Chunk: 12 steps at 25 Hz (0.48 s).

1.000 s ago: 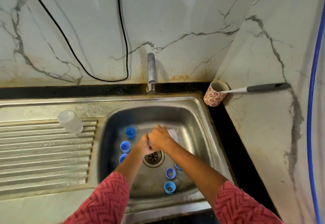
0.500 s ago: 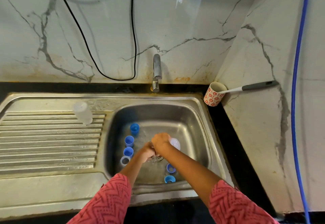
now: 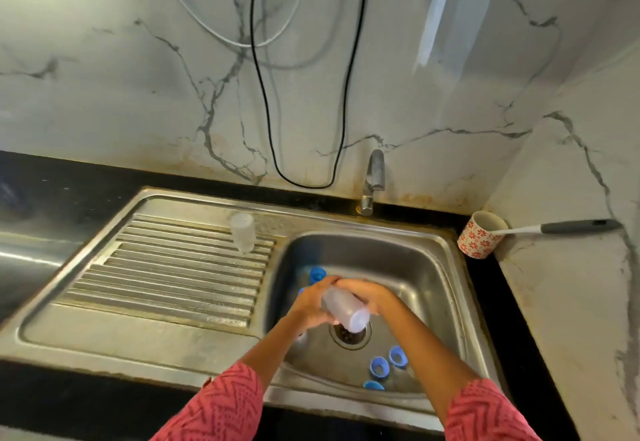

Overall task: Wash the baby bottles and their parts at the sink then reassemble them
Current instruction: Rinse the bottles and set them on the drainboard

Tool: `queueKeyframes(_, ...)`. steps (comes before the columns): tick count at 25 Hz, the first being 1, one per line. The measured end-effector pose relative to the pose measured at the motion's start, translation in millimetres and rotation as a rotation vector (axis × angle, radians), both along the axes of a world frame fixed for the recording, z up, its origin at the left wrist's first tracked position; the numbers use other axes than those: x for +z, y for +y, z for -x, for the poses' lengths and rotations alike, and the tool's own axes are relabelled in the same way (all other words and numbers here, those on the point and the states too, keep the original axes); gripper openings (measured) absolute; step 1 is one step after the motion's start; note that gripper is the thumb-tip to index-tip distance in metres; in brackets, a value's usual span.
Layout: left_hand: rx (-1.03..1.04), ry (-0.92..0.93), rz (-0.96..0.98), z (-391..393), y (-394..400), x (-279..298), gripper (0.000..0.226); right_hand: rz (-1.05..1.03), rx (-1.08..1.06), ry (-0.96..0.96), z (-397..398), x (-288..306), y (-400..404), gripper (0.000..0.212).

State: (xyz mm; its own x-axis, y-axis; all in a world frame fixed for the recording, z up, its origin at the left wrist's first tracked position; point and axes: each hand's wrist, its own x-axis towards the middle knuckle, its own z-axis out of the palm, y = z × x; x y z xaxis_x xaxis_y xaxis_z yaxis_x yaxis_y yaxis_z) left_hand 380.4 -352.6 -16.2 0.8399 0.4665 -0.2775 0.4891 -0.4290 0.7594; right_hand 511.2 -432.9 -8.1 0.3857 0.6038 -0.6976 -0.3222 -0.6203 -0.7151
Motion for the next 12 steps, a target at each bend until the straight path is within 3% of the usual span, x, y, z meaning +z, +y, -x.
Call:
queueKeyframes(2, 0.015, -0.034, -0.078, 10, 12, 2, 0.075, -0.074, -0.007, 0.069, -2, 19, 10, 0.047)
queueKeyframes(4, 0.104, -0.037, -0.078, 21, 31, -1, 0.065, -0.124, 0.091, 0.008, 9, 50, 24, 0.056)
queueKeyframes(9, 0.164, -0.157, -0.003, 42, 70, -1, 0.054, -0.016, 0.562, -0.858, 57, 92, 71, 0.06)
queueKeyframes(12, 0.187, -0.211, 0.001, 68, 100, 4, 0.063, -0.068, 0.724, -1.036, 83, 102, 110, 0.062)
